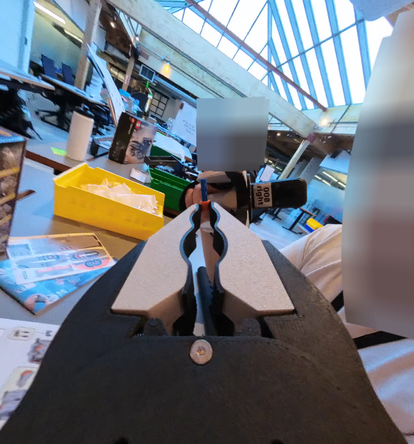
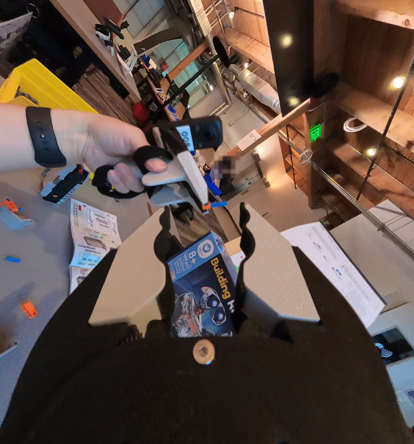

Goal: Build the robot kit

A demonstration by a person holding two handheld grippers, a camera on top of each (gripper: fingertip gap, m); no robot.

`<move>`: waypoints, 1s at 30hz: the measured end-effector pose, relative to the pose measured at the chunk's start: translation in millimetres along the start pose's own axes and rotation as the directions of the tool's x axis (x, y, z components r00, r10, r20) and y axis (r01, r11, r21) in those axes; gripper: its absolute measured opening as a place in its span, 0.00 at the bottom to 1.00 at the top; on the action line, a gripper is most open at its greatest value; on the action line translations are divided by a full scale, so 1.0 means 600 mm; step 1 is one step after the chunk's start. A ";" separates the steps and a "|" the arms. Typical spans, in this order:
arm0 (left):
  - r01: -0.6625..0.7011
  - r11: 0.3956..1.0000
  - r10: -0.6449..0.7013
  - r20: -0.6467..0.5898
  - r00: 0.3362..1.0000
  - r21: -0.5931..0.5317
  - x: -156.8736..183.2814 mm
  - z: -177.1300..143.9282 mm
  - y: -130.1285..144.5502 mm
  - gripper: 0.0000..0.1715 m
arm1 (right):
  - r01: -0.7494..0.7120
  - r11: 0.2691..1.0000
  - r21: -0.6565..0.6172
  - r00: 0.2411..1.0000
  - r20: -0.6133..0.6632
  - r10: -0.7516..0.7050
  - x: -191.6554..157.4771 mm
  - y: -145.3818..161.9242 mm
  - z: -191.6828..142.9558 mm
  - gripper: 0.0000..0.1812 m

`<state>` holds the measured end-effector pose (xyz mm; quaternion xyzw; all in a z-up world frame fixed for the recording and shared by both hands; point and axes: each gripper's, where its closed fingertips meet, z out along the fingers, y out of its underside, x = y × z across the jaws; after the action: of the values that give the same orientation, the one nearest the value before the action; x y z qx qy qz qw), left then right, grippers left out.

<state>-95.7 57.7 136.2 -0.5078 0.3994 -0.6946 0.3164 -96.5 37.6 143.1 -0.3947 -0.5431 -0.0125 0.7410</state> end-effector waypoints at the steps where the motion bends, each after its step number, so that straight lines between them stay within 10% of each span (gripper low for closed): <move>1: 0.026 0.999 -0.026 0.005 1.000 -0.020 -0.006 0.005 0.007 0.03 | 0.003 1.000 -0.013 1.000 0.002 -0.003 -0.003 0.003 0.005 0.31; 30: 0.150 0.976 -0.163 -0.076 0.984 -0.155 0.005 0.023 0.052 0.08 | -0.029 0.995 -0.093 0.997 0.073 0.036 -0.026 0.044 0.014 0.14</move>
<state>-82.1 36.7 112.5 -0.5286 0.4224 -0.7075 0.2040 -97.8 54.6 115.9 -0.4375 -0.5626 -0.0105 0.7014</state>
